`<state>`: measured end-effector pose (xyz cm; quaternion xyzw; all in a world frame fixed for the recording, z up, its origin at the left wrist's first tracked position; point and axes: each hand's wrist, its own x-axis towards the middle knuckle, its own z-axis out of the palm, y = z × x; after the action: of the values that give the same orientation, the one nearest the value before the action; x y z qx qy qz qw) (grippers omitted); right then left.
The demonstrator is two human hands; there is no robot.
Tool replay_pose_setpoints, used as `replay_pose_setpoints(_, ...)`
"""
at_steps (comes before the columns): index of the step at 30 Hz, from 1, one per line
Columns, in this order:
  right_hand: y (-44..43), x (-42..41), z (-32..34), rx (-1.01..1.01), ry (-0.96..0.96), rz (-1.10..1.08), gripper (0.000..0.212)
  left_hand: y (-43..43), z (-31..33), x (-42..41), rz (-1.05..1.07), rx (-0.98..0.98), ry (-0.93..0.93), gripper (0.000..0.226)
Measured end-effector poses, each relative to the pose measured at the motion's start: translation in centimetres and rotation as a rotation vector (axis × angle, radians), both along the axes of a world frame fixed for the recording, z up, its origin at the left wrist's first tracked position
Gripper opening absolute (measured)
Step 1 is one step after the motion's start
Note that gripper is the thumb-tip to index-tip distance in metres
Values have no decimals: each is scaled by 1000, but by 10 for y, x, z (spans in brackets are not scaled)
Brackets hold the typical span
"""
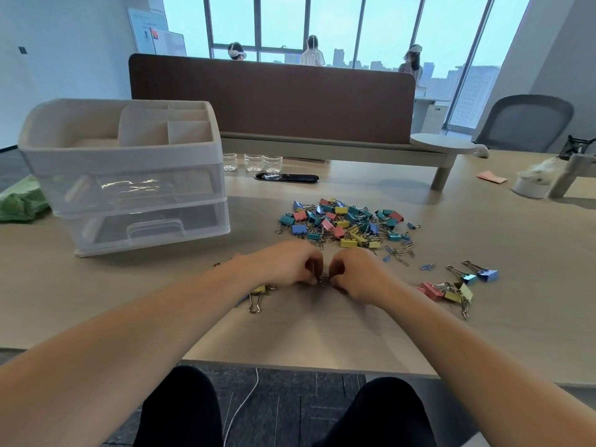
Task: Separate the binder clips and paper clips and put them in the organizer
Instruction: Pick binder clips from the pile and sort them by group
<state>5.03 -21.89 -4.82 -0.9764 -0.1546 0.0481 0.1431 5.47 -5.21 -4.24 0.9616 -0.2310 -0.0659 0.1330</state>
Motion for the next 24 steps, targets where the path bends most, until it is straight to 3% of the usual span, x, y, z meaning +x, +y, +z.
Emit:
replay_pose_setpoints(14, 7, 2, 6, -216, 20, 90, 17, -19, -2, -9, 108, 144, -42, 17)
replay_pose_setpoints(24, 5, -3, 2, -248, -53, 119, 19, -16, 1, -12, 109, 72, 9, 19)
